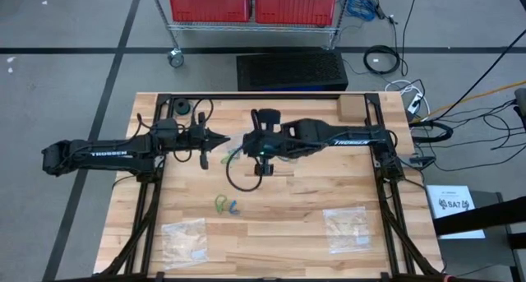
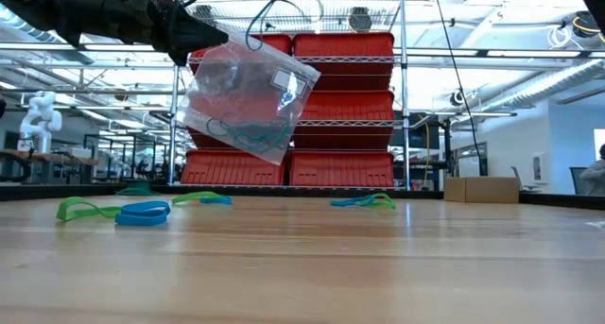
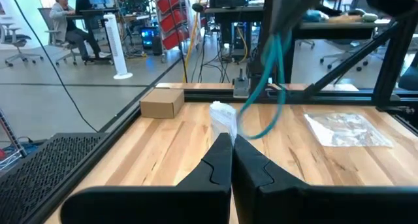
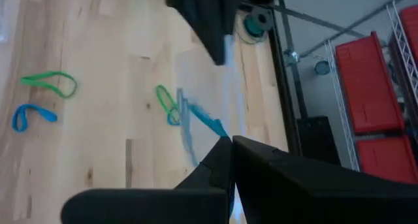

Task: Sort rubber bands
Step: Put the long blue rubber band into the top zip bag

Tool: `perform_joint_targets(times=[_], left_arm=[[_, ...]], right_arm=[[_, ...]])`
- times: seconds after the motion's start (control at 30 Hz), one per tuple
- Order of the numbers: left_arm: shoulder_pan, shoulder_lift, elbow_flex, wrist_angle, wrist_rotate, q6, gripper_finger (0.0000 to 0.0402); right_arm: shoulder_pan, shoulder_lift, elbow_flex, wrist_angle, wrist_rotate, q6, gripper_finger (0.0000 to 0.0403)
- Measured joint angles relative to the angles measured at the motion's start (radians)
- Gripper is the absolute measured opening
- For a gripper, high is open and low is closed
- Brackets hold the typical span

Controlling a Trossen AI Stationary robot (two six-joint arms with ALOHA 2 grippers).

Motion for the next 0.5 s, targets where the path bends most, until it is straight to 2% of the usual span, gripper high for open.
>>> perform_joint_targets(times=[0.5], left_arm=[[0.0,0.0,0.0,-0.019,0.0,0.007,0.0]], right_arm=[[-0.054,-0.004,0.02,-0.044,0.001,0.035,0.0]])
